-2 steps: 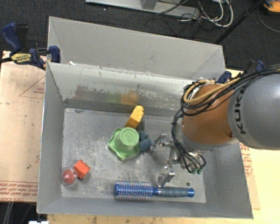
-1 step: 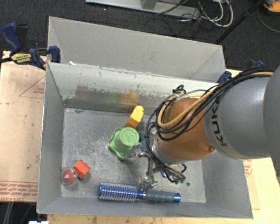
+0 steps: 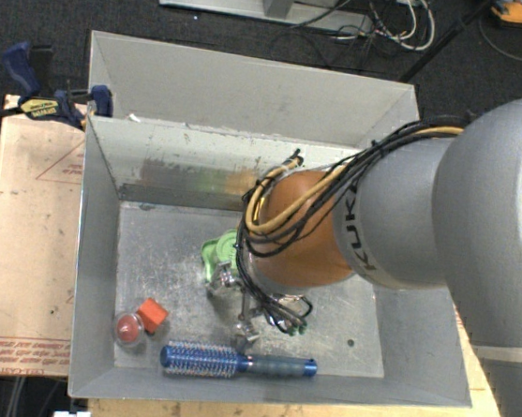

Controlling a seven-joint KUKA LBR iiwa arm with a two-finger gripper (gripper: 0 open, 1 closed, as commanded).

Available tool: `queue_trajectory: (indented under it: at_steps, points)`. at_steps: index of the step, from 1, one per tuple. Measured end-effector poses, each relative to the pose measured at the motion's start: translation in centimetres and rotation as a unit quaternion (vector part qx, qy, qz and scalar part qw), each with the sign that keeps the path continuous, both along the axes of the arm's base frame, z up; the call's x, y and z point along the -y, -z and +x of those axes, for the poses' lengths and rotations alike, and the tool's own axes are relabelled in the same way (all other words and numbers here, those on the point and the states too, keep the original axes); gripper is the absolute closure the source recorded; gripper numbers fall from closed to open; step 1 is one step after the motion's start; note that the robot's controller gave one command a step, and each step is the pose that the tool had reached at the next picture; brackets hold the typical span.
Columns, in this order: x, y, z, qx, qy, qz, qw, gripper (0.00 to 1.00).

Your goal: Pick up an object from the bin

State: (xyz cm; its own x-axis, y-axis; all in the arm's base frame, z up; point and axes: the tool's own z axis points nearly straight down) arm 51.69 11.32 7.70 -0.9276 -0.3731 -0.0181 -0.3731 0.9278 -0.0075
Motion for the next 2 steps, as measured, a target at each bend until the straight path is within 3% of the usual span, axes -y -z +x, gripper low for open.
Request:
queue_trajectory:
  at_steps: [1,2]
  points:
    - [-6.9,-10.4,3.1,-0.0040,0.028,0.004,0.9996,0.00]
    - [-9.7,-0.8,-3.0,-0.0060,0.024,0.003,0.9997,0.00]
